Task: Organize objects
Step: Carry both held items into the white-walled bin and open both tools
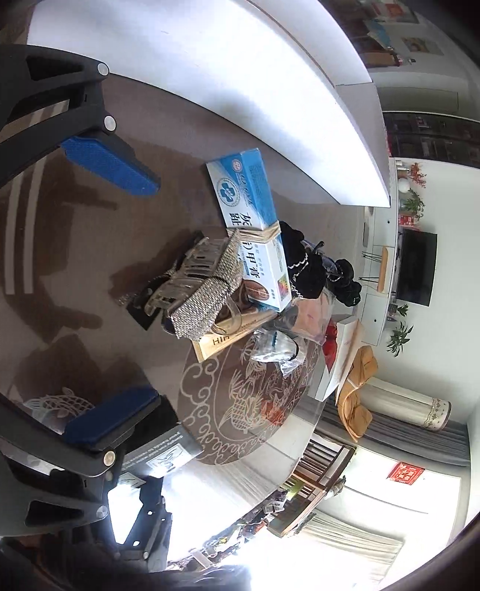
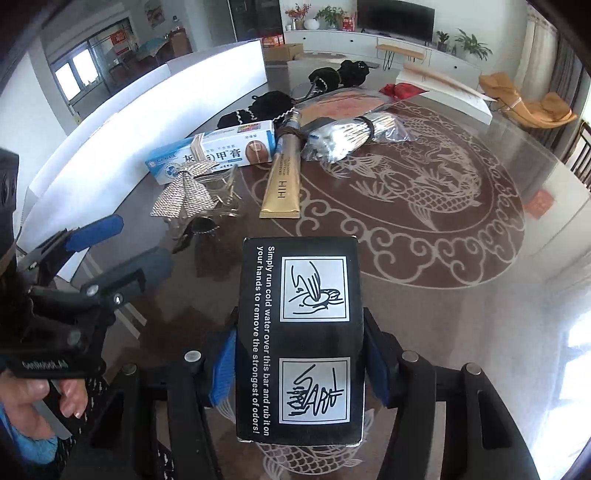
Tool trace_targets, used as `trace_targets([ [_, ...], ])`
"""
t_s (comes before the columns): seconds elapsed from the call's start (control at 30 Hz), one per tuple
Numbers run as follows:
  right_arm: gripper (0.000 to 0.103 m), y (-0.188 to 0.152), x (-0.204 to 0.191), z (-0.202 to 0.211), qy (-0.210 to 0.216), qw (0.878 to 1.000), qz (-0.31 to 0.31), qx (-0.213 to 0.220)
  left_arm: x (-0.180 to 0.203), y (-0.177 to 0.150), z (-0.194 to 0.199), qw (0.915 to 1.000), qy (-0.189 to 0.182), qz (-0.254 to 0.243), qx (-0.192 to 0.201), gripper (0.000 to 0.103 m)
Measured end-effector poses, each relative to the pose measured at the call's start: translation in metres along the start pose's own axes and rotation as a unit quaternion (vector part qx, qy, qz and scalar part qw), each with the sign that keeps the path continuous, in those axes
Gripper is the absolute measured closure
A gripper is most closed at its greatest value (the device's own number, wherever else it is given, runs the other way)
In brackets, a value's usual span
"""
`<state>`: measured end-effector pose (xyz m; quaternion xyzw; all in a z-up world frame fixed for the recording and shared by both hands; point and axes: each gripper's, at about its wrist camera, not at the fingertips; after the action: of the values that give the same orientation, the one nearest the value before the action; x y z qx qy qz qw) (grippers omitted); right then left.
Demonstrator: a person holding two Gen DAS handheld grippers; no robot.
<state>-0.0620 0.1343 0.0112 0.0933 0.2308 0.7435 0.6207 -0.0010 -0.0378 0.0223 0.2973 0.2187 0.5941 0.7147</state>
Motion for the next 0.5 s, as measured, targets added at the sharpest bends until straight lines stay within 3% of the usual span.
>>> trace_targets([
  [0.17, 0.044, -0.006, 0.017, -0.004, -0.017, 1.0, -0.014, -0.01, -0.002, 0.031, -0.048, 0.9983, 0.021, 0.016, -0.052, 0.0],
  [0.2, 0.044, -0.007, 0.02, -0.003, -0.014, 1.0, -0.019, -0.011, -0.003, 0.033, -0.051, 0.9981, 0.029, 0.009, -0.054, 0.005],
  [0.23, 0.044, -0.008, 0.022, -0.004, -0.012, 1.0, -0.024, -0.01, -0.004, 0.033, -0.051, 0.9983, 0.031, 0.003, -0.05, 0.037],
  [0.37, 0.044, -0.009, 0.027, 0.006, 0.003, 0.999, -0.044, -0.009, -0.017, 0.014, -0.029, 0.9996, 0.008, 0.003, -0.026, 0.036],
  [0.5, 0.044, 0.01, 0.019, 0.021, 0.047, 0.996, -0.074, -0.003, -0.037, -0.002, 0.03, 0.9996, -0.012, 0.025, 0.01, 0.036],
])
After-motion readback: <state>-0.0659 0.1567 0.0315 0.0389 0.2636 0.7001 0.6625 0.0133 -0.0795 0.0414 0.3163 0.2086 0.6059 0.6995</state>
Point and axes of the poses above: each gripper's, at about its wrist camera, not at the fingertips, and z roughly against the way its jaws point, x to its right, y to its top, and after that the axes turned 14 degrees about -z, right-handed
